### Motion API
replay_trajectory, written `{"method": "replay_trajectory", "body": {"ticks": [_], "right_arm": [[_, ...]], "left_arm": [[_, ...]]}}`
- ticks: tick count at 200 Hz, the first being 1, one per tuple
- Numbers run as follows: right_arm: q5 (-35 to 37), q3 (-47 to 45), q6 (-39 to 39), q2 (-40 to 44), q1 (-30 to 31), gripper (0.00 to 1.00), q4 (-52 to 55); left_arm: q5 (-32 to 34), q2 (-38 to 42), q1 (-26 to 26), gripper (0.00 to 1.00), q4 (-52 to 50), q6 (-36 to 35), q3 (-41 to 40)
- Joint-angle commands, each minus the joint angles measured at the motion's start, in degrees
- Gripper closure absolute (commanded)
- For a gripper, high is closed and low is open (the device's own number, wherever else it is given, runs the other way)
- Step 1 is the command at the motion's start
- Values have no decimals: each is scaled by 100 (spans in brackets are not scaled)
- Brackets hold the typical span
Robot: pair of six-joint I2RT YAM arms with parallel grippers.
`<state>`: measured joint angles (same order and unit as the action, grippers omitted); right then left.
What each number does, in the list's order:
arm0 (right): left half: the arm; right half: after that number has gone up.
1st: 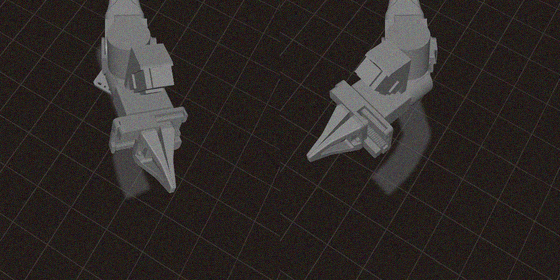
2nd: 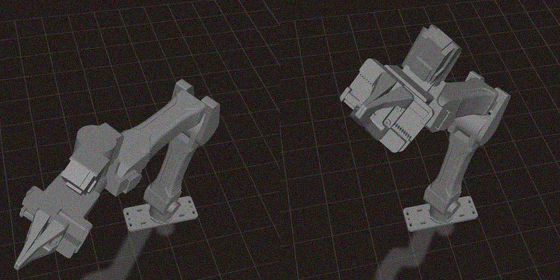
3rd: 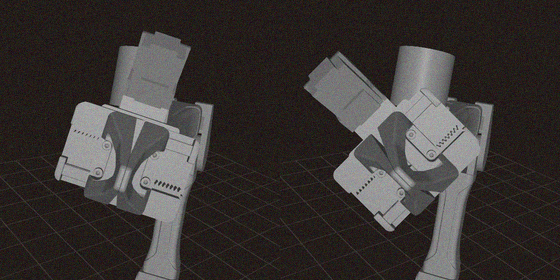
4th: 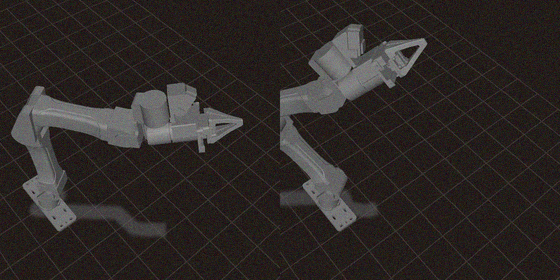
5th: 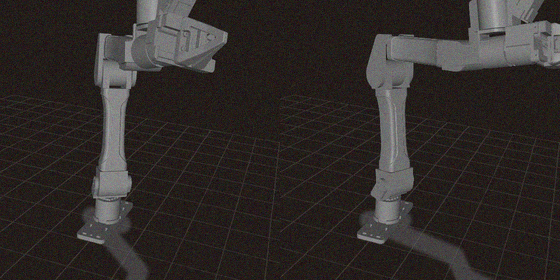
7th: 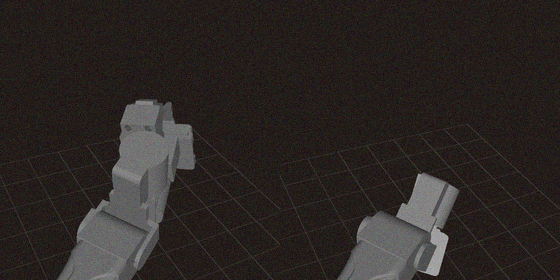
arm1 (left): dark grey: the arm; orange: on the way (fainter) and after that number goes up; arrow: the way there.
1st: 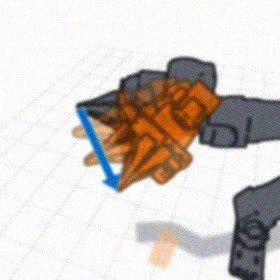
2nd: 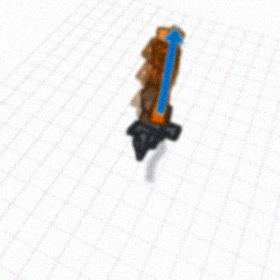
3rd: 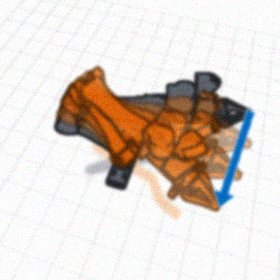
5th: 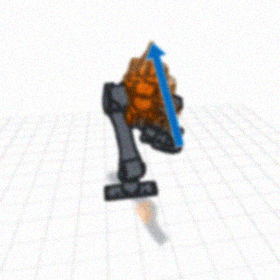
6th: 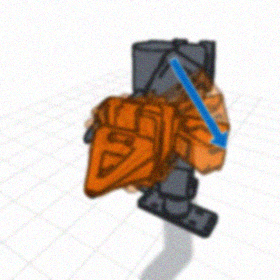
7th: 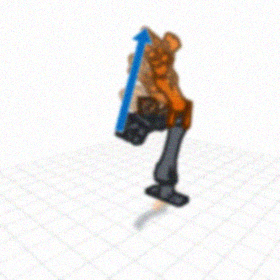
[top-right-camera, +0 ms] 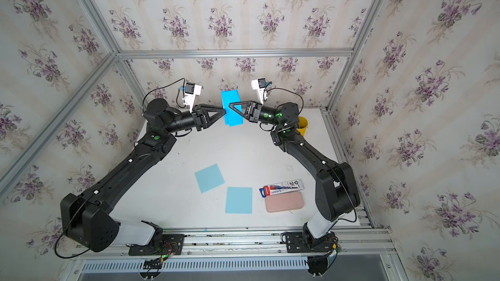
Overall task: Fold the square paper along the opposite sides
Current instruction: Fold the paper.
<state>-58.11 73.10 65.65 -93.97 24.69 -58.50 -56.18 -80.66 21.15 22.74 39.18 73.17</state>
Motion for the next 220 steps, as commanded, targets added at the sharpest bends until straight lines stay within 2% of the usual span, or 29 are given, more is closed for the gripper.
{"method": "replay_trajectory", "body": {"ticks": [1,78,194,220], "right_arm": [[152,-23,-323,129,1,93,226],[473,-197,-674,399,19,93,642],[1046,-261,-1352,766,59,95,1601],[1103,-261,-1379,794,57,95,1649]], "left_arm": [[97,0,64,63,-266,-324,148],[342,-305,322,71,-987,-773,531],[490,-395,574,72,-1272,-973,743],[537,-389,609,77,-1372,-1038,791]]}}
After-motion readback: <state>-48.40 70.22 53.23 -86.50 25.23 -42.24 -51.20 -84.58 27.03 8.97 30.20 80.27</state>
